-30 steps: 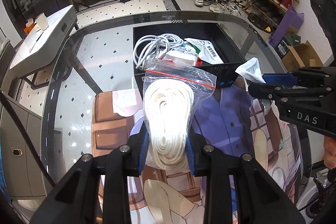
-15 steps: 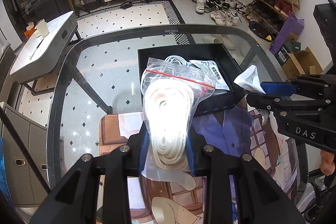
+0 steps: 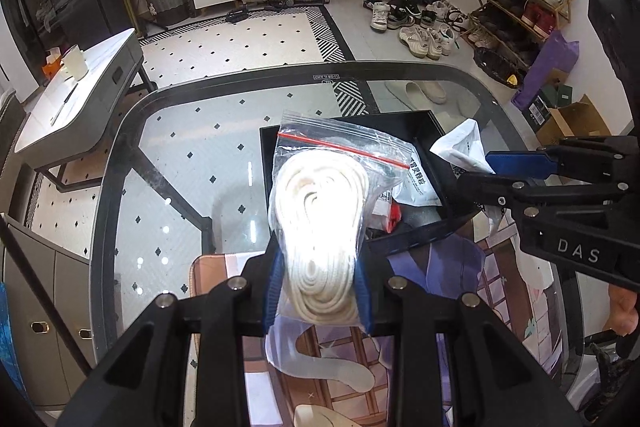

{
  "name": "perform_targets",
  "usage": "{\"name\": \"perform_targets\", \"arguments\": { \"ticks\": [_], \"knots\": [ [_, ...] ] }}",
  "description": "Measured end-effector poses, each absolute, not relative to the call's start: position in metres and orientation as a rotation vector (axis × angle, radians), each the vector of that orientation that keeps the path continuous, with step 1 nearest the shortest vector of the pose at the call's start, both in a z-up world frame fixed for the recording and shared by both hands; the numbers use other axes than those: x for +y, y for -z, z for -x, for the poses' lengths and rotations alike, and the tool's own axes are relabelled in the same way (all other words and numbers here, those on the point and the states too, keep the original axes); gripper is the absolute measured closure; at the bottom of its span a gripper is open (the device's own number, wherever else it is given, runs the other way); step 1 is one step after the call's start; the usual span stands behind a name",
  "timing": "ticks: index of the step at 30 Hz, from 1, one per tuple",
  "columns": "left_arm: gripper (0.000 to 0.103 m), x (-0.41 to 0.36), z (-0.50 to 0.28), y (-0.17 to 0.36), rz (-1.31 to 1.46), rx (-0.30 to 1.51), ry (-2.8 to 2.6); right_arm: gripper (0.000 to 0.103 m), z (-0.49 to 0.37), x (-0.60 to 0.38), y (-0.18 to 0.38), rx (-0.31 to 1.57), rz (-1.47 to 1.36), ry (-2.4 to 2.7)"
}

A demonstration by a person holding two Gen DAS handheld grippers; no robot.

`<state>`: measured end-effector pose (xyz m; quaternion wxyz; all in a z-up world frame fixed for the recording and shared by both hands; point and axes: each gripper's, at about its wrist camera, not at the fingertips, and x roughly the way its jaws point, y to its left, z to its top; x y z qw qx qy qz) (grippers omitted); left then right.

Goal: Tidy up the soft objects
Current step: 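Lift the sachet and bagged rope coil and carry both over the black box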

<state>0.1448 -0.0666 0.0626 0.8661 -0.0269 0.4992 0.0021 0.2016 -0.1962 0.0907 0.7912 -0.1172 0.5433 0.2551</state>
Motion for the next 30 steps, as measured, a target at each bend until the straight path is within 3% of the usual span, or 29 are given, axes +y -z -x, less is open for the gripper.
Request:
{"name": "perform_targets", "arguments": {
  "ticks": [30],
  "knots": [
    [0.074, -0.064, -0.195, -0.048, 0.041, 1.071, 0.021, 0.07, -0.256, -0.178, -0.068, 1.207, 0.229, -0.57]
  ]
}}
